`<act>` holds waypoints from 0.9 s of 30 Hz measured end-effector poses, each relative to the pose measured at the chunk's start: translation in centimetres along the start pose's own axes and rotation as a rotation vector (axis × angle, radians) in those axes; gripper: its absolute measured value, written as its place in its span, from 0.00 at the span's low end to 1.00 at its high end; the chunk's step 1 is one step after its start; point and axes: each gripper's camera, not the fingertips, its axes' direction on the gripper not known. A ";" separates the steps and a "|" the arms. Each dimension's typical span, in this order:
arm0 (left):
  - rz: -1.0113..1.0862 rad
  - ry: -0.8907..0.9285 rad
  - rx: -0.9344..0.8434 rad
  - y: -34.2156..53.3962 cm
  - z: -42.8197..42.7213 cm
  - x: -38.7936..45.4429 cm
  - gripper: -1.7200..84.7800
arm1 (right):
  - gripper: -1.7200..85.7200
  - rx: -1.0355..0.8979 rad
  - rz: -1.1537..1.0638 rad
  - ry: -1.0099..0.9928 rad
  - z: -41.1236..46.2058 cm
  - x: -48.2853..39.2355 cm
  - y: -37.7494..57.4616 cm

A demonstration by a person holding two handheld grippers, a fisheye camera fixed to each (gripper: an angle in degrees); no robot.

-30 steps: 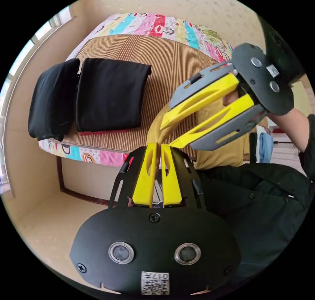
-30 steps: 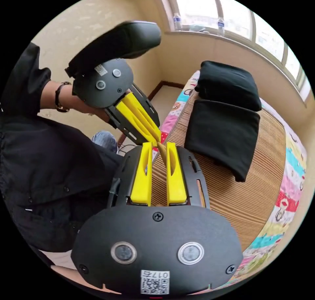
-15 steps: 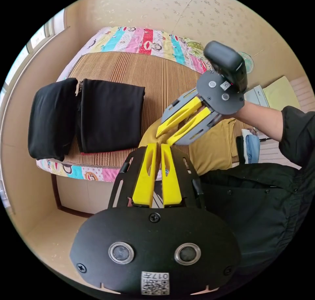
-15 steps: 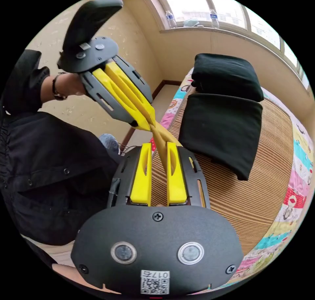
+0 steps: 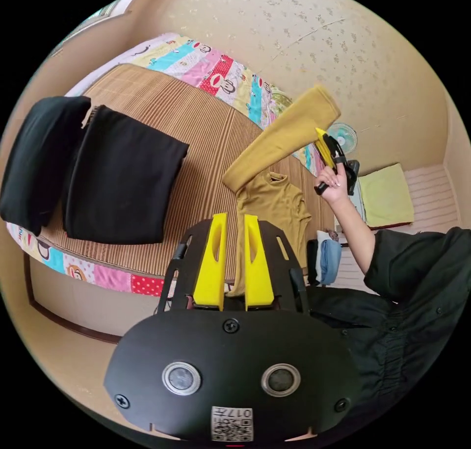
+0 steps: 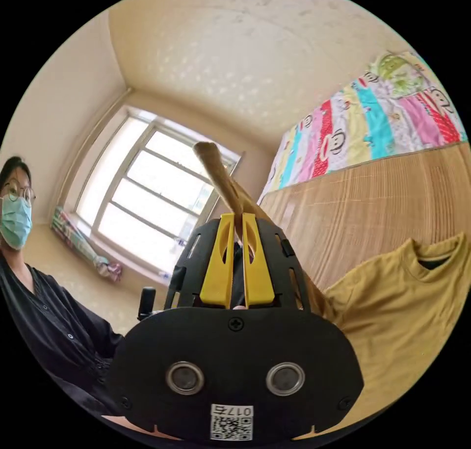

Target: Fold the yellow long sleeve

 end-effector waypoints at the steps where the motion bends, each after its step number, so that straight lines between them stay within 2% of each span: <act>1: -0.014 0.022 -0.032 -0.2 1.3 -0.2 0.09 | 0.06 0.024 0.018 0.052 -1.8 1.5 0.3; 4: -0.037 0.086 -0.091 -0.9 4.0 -0.6 0.09 | 0.06 0.099 0.185 0.282 -9.7 9.9 3.2; 6: -0.034 0.113 -0.127 -1.7 5.4 -0.7 0.09 | 0.06 0.096 0.484 0.400 -14.3 17.6 7.7; 9: -0.006 0.117 -0.193 -3.9 7.9 -0.8 0.09 | 0.07 0.019 0.760 0.364 -16.7 23.3 13.5; 13: 0.050 0.116 -0.290 -8.4 11.8 -1.1 0.10 | 0.11 0.097 0.793 0.323 -18.2 23.2 15.4; 19: 0.150 0.026 -0.376 -16.9 18.7 -1.3 0.11 | 0.13 0.402 0.882 0.248 -22.0 23.1 15.5; 23: 0.193 -0.018 -0.358 -23.0 23.1 -1.3 0.12 | 0.08 0.368 1.013 0.170 -22.2 24.8 14.5; 25: 0.198 -0.045 -0.375 -25.2 25.1 -1.5 0.12 | 0.07 0.358 0.888 0.151 -22.5 23.1 11.9; 27: 0.195 -0.081 -0.420 -26.8 27.1 -1.8 0.12 | 0.07 0.315 0.657 0.180 -23.2 19.7 8.1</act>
